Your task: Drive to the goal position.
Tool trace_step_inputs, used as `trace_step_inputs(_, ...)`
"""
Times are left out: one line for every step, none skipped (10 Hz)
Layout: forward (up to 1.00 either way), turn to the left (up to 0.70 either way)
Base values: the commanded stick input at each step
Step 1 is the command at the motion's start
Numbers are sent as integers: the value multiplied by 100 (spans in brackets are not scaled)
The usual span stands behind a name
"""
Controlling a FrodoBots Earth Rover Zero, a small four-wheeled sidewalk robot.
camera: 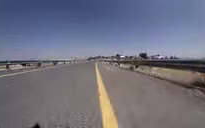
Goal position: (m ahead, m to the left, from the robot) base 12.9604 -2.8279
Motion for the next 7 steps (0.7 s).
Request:
trace_step_inputs(100,0)
trace_step_inputs(100,27)
trace_step_inputs(100,27)
trace_step_inputs(100,22)
trace_step_inputs(100,10)
trace_step_inputs(100,0)
trace_step_inputs(100,0)
